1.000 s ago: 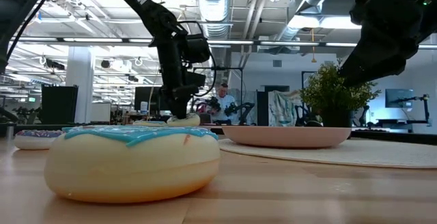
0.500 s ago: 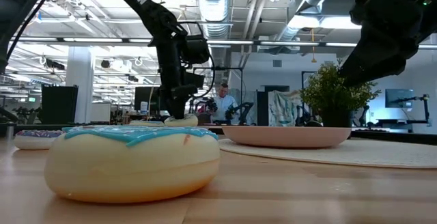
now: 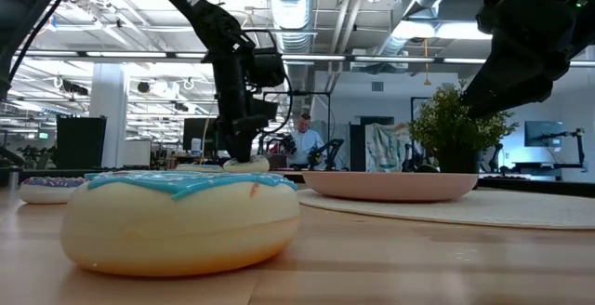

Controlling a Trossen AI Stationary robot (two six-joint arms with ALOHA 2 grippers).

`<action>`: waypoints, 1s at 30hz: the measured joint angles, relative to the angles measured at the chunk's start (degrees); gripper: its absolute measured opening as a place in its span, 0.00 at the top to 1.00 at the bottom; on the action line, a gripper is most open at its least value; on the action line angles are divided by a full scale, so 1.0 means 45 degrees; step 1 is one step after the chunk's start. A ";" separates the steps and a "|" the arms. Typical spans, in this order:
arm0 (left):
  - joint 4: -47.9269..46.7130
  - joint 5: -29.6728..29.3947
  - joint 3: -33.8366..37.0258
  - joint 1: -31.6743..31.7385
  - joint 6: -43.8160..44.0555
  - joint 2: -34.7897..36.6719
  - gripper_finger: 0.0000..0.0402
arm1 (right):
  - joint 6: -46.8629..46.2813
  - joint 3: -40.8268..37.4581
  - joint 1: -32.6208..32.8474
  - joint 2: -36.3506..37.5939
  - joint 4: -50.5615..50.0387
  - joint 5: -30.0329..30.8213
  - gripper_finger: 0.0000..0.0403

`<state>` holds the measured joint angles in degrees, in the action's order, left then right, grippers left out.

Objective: Pick & Place donuts
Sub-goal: Put the big light green donut on the violet plate, then put the small green donut on the pink plate

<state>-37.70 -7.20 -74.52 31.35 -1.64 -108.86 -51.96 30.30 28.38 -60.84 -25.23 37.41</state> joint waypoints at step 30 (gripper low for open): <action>-0.2012 -0.0565 -0.1787 -0.0046 0.0278 0.0029 0.44 | -0.0010 -0.0005 0.0002 0.0000 0.0088 0.0000 0.37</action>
<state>-46.75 -9.74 -82.56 31.15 -0.39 -108.73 -52.01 30.28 28.39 -60.84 -24.84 37.41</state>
